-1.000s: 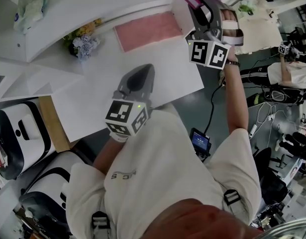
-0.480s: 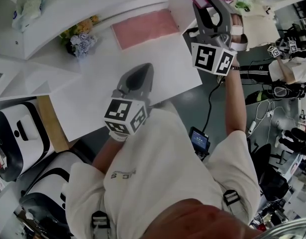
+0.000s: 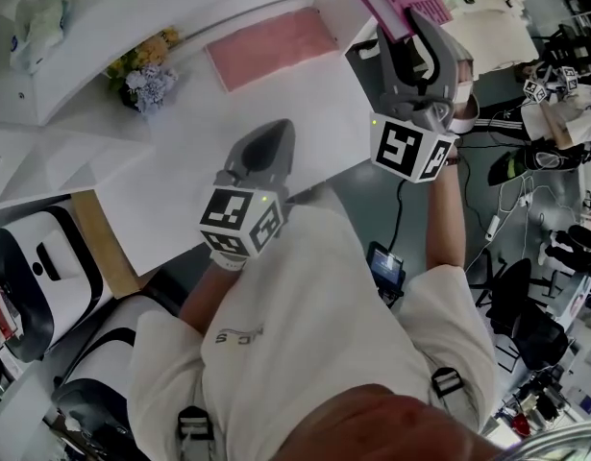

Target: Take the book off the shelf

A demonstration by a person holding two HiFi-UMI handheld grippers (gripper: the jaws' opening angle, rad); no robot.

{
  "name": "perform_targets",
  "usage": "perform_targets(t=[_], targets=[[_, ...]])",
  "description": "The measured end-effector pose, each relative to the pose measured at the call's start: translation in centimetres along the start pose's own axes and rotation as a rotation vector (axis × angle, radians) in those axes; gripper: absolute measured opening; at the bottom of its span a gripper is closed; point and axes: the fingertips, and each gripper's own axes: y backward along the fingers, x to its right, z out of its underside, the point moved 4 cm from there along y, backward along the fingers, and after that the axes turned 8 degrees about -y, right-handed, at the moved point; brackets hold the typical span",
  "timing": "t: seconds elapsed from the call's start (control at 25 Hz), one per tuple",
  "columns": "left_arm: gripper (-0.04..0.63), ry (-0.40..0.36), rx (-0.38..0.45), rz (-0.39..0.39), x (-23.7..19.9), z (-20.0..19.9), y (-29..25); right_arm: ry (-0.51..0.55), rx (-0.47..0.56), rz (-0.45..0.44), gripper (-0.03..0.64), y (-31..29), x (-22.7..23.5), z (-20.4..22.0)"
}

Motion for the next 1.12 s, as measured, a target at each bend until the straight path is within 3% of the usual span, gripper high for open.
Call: perform_targets(t=[0.44,0.84,1.12], targets=[[-0.003,-0.006,-0.027,0.052,1.1,0.5,-1.2,-0.091,-0.04,0.034,0.147,4.0,-0.1,0.7],[-0.002,-0.005,-0.049,0.081,2.0,1.2,-2.1,-0.275,-0.046,0.135,0.146,8.7,-0.1,1.6],[-0.003,-0.01,-0.062,0.1,2.7,1.7,-2.7,-0.428,-0.127,0.11,0.146,11.6,-2.2,3.8]])
